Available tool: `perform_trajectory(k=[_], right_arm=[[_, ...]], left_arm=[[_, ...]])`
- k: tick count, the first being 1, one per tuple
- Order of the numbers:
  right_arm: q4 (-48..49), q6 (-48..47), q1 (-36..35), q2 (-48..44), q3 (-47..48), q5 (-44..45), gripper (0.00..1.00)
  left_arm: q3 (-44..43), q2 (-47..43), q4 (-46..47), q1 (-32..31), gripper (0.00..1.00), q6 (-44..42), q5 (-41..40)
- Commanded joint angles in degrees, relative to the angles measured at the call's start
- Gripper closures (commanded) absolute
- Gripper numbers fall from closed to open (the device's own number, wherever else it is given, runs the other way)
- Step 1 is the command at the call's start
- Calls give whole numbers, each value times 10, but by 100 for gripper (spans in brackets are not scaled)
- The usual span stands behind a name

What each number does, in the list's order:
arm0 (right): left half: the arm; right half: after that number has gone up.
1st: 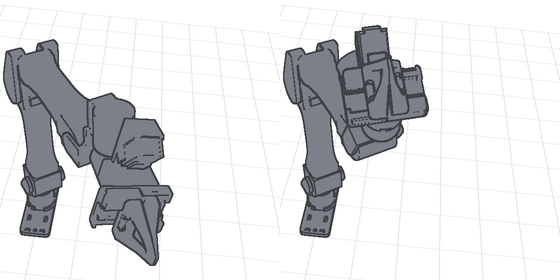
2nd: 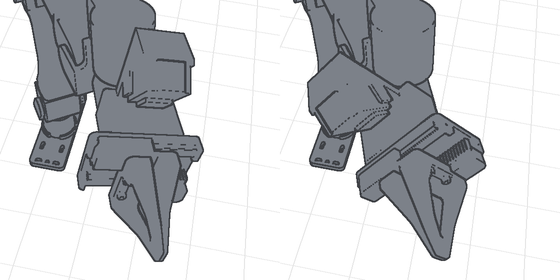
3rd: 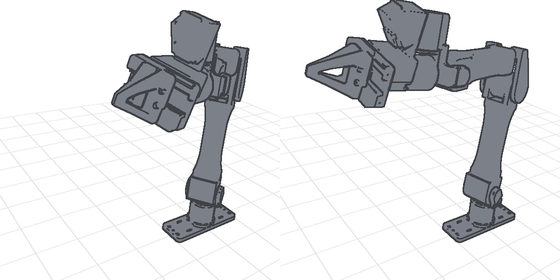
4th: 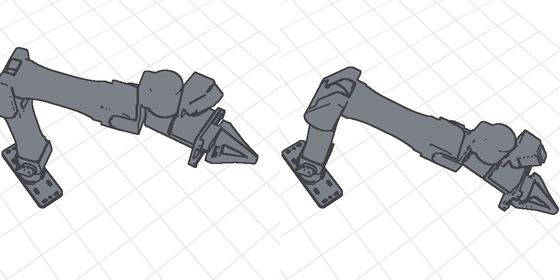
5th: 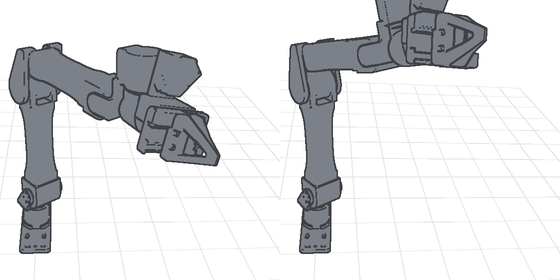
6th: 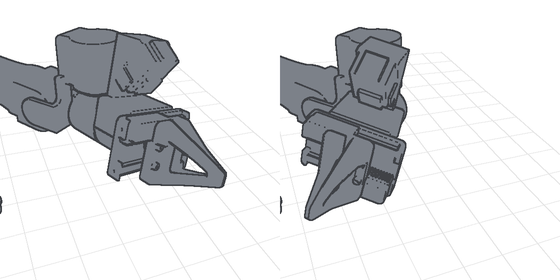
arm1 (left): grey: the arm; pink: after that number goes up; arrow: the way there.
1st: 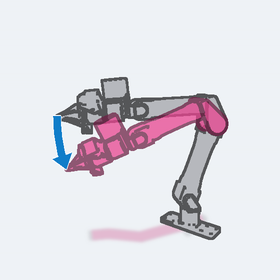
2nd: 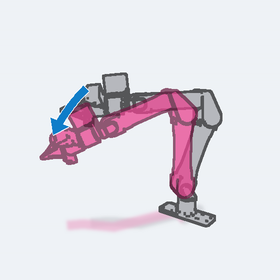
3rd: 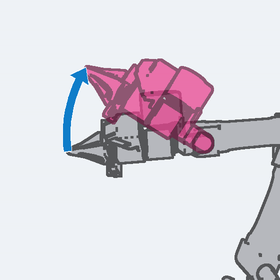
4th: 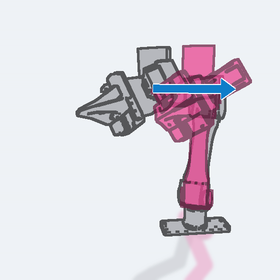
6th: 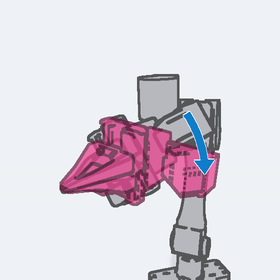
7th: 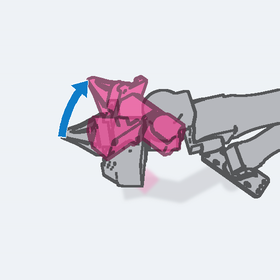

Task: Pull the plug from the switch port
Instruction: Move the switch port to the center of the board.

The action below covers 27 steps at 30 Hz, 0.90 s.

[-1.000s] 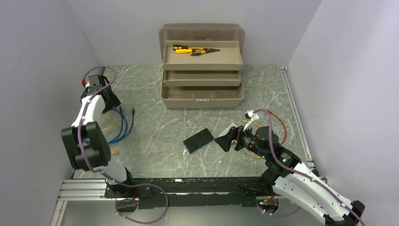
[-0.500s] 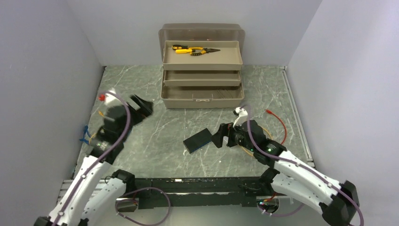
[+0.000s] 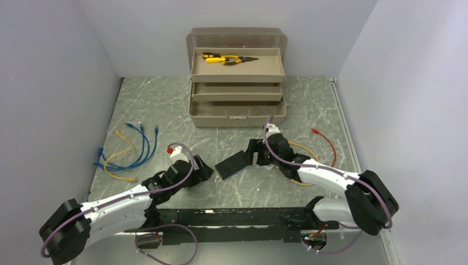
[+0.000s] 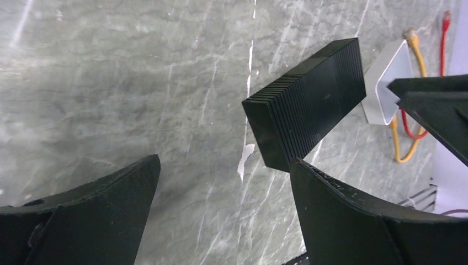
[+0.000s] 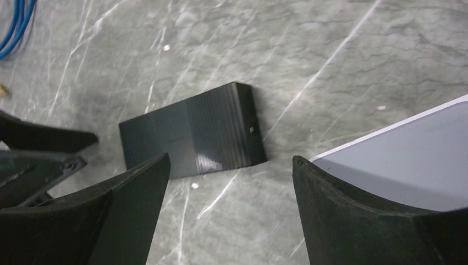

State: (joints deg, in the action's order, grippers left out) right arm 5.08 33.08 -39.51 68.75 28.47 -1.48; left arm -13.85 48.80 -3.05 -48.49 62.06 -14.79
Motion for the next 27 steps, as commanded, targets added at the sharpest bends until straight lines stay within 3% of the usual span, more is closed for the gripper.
perform_trajectory(k=[1,5,8,17,27], right_arm=[[112,20,40,39,-18,-54,17],[143,9,46,70,-19,-80,23],[162,7,50,93,-20,-94,27],[193,6,49,140,-30,-104,33],[258,49,-2,179,-47,-110,54]], left_arm=[[35,33,204,-4,7,28,33],[52,82,274,-6,13,33,47],[66,118,330,-6,23,44,55],[20,192,294,-10,43,30,69],[7,218,284,-10,56,15,78]])
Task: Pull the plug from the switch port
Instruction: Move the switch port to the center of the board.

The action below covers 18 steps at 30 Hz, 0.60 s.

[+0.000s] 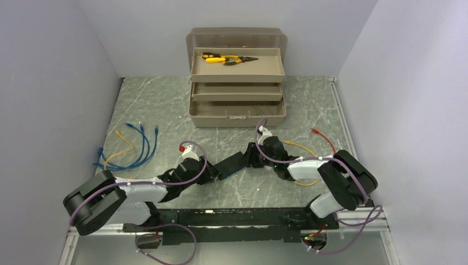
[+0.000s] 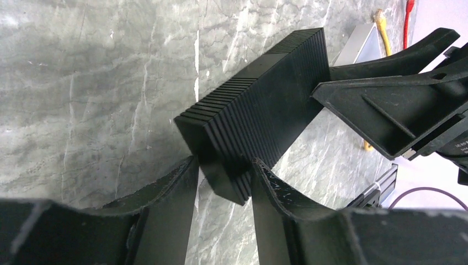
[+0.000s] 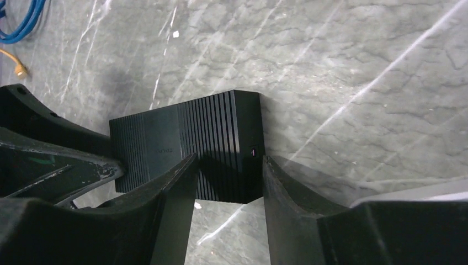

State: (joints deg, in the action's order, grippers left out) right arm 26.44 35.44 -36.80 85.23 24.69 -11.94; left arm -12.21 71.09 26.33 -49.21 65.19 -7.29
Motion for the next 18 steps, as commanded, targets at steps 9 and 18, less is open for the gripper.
perform_trajectory(k=[9,18], right_arm=[[83,126,-83,76,30,21,67],[119,189,-104,176,88,24,65]], left_arm=[[-20,-74,-112,11,64,-84,-52],[-41,-86,-146,164,61,-136,19]])
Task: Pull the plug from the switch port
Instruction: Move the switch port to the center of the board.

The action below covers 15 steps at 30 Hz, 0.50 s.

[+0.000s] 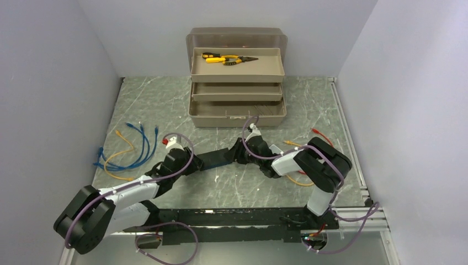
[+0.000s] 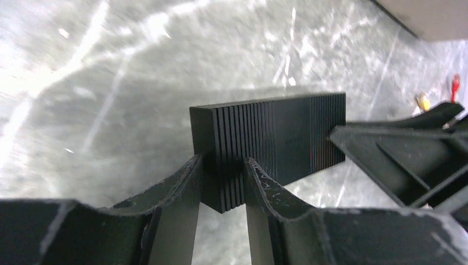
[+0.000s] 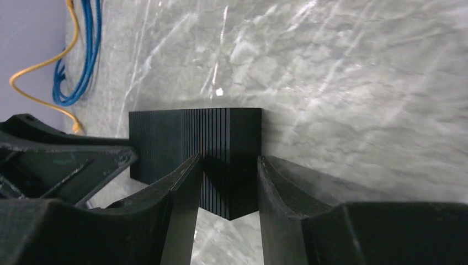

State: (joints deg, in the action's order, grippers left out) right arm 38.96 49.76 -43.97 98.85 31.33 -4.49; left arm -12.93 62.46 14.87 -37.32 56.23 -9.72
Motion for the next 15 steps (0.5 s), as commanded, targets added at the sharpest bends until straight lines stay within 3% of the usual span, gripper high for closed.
perform_trajectory(k=[1,15], right_arm=[[-3,48,-34,48,29,-52,65],[5,54,-31,163,139,-38,64]], left_arm=[[-42,3,-38,60,61,-53,49],[-133,156,14,156,60,-69,123]])
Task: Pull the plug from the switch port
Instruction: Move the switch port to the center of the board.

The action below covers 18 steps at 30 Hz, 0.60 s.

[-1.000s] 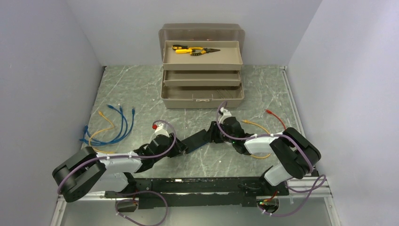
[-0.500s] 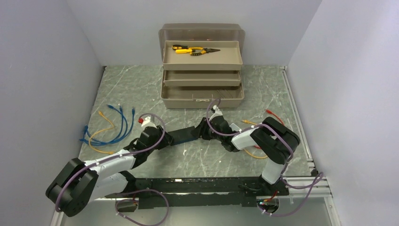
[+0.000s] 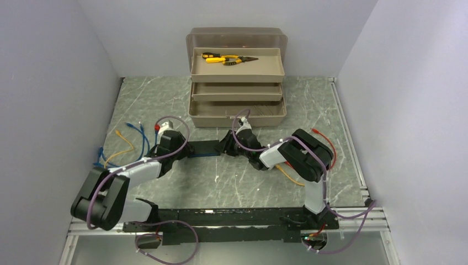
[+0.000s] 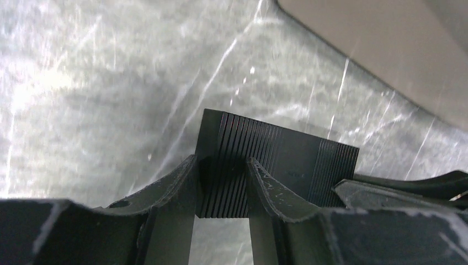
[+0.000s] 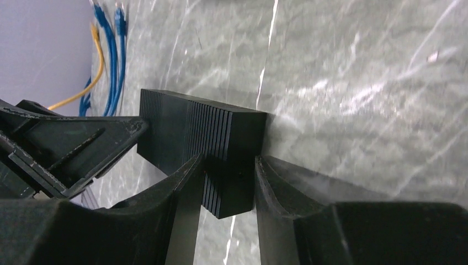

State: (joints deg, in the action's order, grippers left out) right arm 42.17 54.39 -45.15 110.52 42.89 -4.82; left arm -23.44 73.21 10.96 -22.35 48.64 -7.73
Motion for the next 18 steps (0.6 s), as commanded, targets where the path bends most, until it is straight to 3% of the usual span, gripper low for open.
perform_trajectory(k=[1,9,18], right_arm=[[-24,10,-19,52,27,-35,64],[-17,7,11,82,51,-53,64],[-33,-25,24,76,61,-64,63]], left_arm=[[-33,60,60,15,60,6,112],[-62,130,90,40,60,-9,153],[-45,138,112,43,60,-1,159]])
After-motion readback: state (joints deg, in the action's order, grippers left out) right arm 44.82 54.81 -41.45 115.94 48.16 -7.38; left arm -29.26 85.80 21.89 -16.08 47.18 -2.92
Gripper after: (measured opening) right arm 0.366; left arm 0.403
